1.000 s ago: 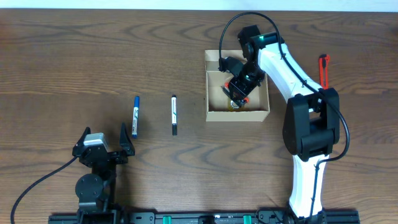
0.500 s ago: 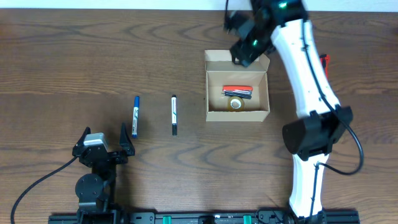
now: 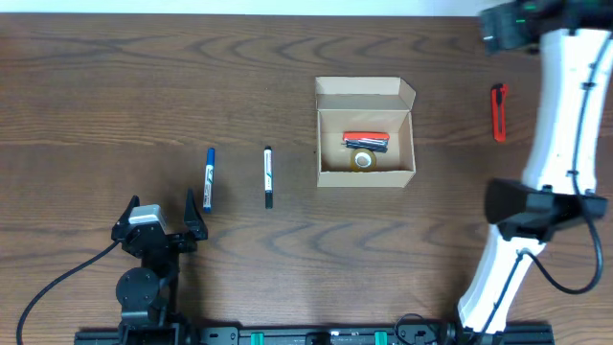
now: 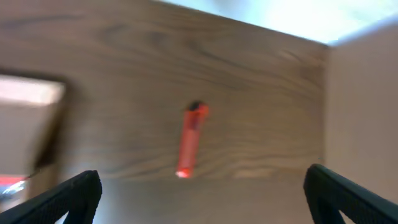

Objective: Pack container
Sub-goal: 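Move the right gripper to the red box cutter and grasp it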

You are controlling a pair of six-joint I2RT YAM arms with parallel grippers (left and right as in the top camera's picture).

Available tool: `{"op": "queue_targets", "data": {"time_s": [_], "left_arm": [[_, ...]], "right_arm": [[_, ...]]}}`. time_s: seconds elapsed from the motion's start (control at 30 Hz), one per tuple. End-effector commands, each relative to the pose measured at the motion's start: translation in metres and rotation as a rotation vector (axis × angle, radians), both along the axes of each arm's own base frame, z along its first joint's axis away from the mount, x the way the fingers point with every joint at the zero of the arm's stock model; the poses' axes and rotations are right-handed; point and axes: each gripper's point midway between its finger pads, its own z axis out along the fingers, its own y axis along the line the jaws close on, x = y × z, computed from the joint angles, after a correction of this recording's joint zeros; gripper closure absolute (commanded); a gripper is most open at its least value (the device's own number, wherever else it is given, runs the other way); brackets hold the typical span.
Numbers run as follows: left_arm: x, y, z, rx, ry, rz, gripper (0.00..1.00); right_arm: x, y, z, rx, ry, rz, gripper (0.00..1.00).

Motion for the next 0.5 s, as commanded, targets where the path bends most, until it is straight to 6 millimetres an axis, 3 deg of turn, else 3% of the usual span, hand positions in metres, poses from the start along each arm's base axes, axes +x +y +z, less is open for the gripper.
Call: {"op": "queue_targets", "data": {"time_s": [0.0,0.17,0.3,0.47], "left_arm": [[-0.002,0.003,-0.018,-0.009,0.056,0.018,0.05],[-0.002,0.003,-0.018,-0.009,0.056,0.018,0.05],[-0.002,0.003,-0.018,-0.009,0.056,0.019,0.05],[-0.002,0.003,-0.018,-0.009,0.056,0.018,0.05]], "right_arm": [[0.001,-0.033,-0.005,0.055,-0.027,-0.073,0.01],[0.005,-0.057,-0.047,0.184,0.032,-0.085,0.01],[0.015,-0.06,-0.094,0.27,0.099,-0.165,0.01],[0.011,-0.071,-0.153,0.251,0.228,-0.298,0.02]]}}
